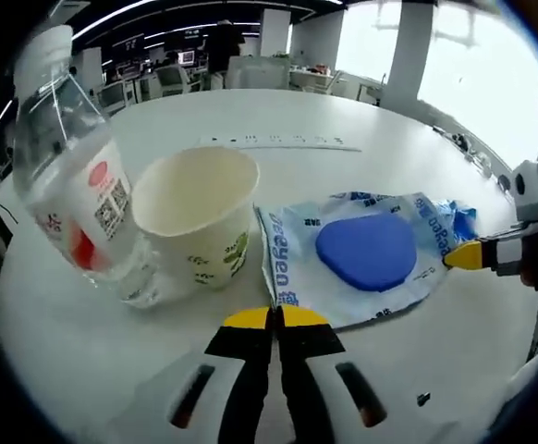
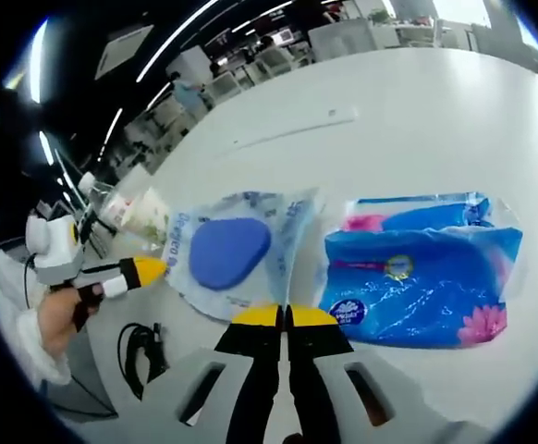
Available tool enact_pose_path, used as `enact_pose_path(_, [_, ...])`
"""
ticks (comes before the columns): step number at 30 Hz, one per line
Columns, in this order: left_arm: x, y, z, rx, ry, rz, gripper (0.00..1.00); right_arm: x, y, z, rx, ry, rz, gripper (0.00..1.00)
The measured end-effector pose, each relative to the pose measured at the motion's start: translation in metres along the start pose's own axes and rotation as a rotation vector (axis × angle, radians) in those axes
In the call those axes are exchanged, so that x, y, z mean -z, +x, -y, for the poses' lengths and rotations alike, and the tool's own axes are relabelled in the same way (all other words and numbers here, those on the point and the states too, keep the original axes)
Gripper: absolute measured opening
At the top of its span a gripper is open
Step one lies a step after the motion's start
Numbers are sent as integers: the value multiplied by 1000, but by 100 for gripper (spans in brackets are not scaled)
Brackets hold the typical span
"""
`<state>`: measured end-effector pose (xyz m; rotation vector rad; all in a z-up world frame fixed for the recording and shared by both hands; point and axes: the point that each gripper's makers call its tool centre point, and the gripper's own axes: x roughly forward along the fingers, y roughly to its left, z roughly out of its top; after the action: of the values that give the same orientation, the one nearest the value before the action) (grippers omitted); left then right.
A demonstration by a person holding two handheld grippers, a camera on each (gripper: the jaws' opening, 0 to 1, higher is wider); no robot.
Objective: Arrange the tabletop items into an orderly group along one side of the table until the central work area is clear of visible clutter.
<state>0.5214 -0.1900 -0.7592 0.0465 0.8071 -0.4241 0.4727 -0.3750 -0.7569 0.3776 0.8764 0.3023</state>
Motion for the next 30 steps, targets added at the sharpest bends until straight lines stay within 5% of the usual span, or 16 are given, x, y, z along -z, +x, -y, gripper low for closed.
enact_pose_path(14, [1, 2, -1, -11, -25, 6, 0, -10, -12, -6, -14, -28, 58, 4])
enact_pose_path(16, [1, 2, -1, -17, -31, 9, 0, -11, -17, -16, -67, -100, 77, 11])
enact_pose_path(19, [2, 2, -2, -23, -57, 15, 0, -8, -25, -19, -55, -96, 88, 23])
enact_pose_path(30, [1, -1, -1, -36, -96, 12, 0, -9, -61, -29, -143, -90, 181, 41])
